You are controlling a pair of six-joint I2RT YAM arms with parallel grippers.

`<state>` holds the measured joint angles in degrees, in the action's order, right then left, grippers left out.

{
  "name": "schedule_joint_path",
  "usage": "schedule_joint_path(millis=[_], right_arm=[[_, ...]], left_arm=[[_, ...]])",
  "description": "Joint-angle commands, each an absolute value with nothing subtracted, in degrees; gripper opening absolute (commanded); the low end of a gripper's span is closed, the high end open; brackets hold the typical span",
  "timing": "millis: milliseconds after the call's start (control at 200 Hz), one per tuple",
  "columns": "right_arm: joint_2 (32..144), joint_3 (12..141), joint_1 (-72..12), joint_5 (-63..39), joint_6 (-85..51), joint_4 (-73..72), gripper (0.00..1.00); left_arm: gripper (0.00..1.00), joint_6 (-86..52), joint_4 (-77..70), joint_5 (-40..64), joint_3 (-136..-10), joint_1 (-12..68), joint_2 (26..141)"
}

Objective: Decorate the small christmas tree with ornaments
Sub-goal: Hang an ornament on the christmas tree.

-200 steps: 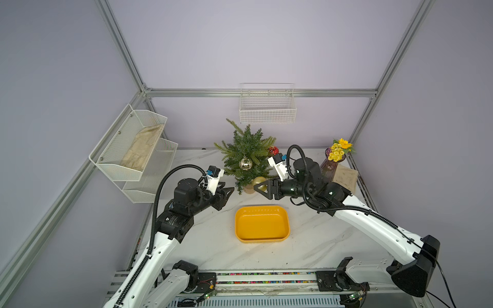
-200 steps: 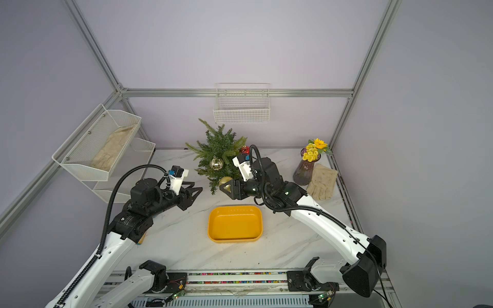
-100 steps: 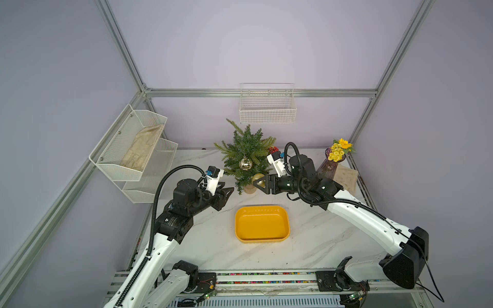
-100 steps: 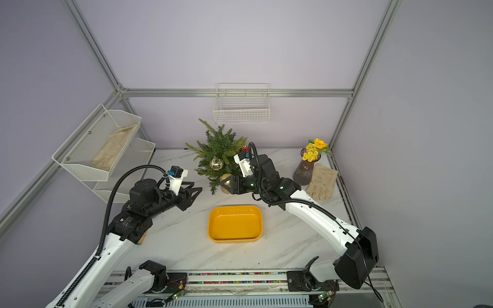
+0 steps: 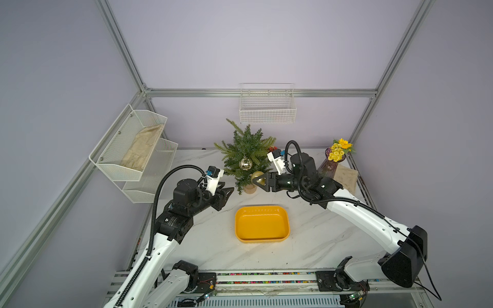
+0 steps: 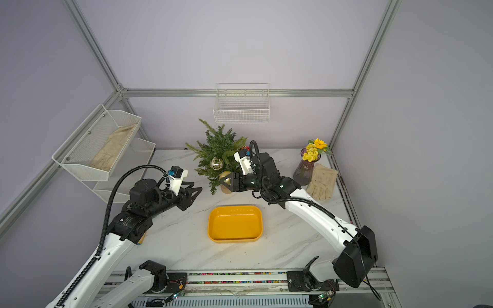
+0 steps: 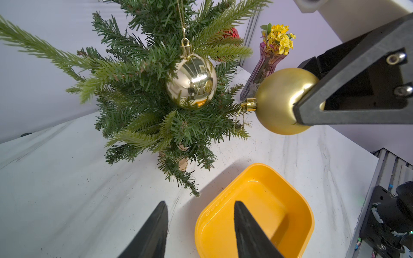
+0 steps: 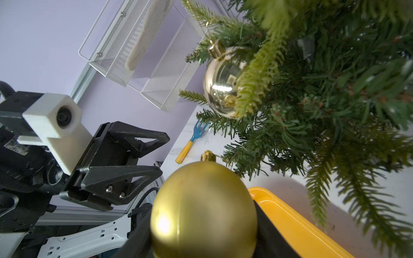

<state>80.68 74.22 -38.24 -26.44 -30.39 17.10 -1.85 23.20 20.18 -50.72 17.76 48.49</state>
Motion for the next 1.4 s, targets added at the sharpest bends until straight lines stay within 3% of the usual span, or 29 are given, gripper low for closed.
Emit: schedule_joint_path(millis=[0, 820, 1395], right_arm=[[81.47, 75.97, -37.97, -25.86, -30.72, 15.47, 0.56], [81.25, 77.25, -37.44, -22.71, -30.59, 15.64, 0.54], [78.95, 71.92, -37.27, -26.54, -31.46, 16.89, 0.54]], left_arm=[[0.48, -0.53, 21.59, 20.60, -48.65, 18.02, 48.21], [0.48, 0.18, 22.01, 20.39, -48.90, 18.01, 48.35], [0.47, 0.35, 22.28, 20.48, -49.01, 18.01, 48.75]])
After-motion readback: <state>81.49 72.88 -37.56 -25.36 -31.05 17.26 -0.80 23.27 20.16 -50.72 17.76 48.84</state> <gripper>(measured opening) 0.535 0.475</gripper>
